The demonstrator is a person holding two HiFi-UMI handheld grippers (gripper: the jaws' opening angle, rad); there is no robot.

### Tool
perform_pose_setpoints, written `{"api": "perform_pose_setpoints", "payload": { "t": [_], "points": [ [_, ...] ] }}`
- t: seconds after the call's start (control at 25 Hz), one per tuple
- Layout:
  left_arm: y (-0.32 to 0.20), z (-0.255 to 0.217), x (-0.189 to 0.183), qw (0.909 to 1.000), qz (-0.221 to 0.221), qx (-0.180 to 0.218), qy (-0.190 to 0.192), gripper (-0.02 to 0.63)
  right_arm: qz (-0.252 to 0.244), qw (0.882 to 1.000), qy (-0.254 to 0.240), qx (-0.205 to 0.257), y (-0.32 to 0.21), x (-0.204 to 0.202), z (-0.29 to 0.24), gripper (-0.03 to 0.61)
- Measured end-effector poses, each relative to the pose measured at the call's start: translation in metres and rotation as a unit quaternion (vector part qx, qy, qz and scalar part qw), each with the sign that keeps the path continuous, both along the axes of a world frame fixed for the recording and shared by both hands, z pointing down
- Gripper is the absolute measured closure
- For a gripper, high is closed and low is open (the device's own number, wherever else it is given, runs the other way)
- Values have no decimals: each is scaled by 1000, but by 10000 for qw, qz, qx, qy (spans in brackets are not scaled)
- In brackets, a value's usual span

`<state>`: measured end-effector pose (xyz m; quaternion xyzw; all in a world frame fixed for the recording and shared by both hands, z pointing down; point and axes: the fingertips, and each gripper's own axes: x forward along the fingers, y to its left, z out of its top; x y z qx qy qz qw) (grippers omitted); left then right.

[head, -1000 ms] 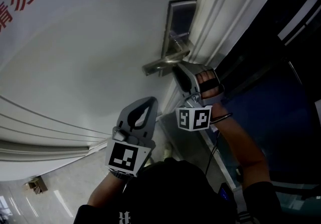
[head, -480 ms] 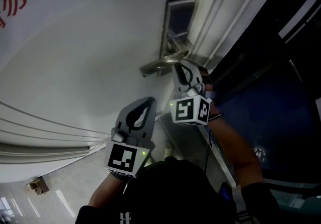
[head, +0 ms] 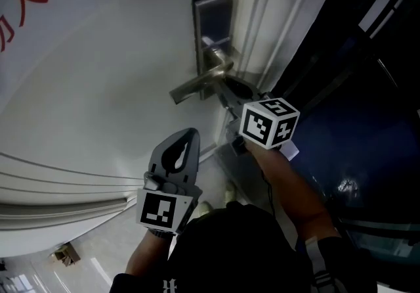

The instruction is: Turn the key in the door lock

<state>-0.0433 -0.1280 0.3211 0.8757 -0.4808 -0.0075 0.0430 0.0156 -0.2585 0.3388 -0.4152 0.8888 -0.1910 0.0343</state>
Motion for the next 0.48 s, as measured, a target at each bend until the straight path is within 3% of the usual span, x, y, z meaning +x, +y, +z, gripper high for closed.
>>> {"api": "perform_pose_setpoints", "payload": {
  "t": [0.08, 0.2, 0.32, 0.48],
  "points": [
    [0, 0, -1, 10000, -12, -3, -14, 606, -177, 9936, -956, -574, -1, 1, 1, 555],
    [0, 0, -2, 10000, -33, -8, -30, 606, -409, 9647, -2244, -1316, -2, 3, 1, 555],
    [-1, 0, -3, 10000, -39, -9, -44, 606, -459, 9337, -3023, -1862, -3, 6, 8, 555],
    [-1, 0, -2, 10000, -42, -8, -48, 606, -714, 8942, -3817, -2226, -3, 4, 8, 548]
  ]
}}
